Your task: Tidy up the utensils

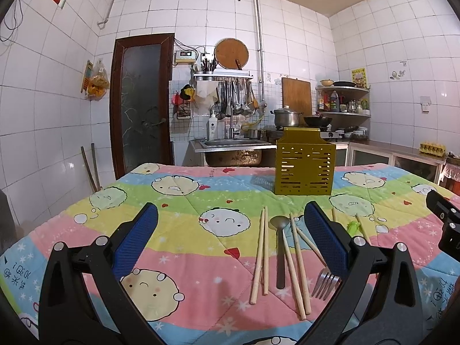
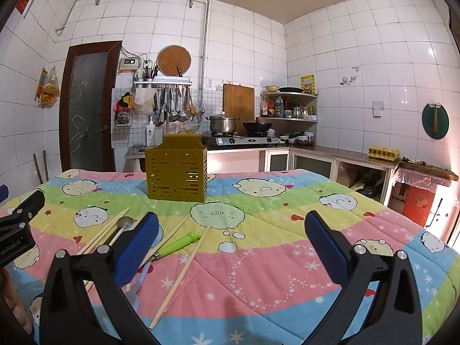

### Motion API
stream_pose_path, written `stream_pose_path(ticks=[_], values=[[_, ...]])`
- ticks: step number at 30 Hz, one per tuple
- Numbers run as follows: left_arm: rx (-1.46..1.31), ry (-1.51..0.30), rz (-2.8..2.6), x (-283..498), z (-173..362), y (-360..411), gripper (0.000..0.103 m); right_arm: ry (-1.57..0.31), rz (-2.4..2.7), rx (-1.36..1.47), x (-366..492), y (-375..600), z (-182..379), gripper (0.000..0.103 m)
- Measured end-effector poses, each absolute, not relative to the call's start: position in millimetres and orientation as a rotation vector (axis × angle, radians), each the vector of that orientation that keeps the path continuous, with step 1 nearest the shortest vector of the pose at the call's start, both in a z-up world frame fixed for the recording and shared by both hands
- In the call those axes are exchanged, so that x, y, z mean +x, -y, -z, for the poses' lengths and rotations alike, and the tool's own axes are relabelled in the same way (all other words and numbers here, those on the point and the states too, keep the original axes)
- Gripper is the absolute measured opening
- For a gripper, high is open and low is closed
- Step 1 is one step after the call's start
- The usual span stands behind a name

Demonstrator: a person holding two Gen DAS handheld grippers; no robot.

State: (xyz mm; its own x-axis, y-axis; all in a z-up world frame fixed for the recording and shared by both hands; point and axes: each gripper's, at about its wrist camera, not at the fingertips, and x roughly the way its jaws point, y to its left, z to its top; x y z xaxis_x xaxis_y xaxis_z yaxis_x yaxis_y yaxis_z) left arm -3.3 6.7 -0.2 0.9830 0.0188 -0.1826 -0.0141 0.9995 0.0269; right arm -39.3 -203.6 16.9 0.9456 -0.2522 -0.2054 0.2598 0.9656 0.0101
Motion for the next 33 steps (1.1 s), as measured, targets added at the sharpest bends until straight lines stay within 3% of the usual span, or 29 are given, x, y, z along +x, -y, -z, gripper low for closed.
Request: stream_pose_path(ticks=[33], values=[[0.025, -0.182, -0.016, -4, 1, -5, 0.098, -0.202, 0.263, 0.07, -41, 211, -16, 0.099]])
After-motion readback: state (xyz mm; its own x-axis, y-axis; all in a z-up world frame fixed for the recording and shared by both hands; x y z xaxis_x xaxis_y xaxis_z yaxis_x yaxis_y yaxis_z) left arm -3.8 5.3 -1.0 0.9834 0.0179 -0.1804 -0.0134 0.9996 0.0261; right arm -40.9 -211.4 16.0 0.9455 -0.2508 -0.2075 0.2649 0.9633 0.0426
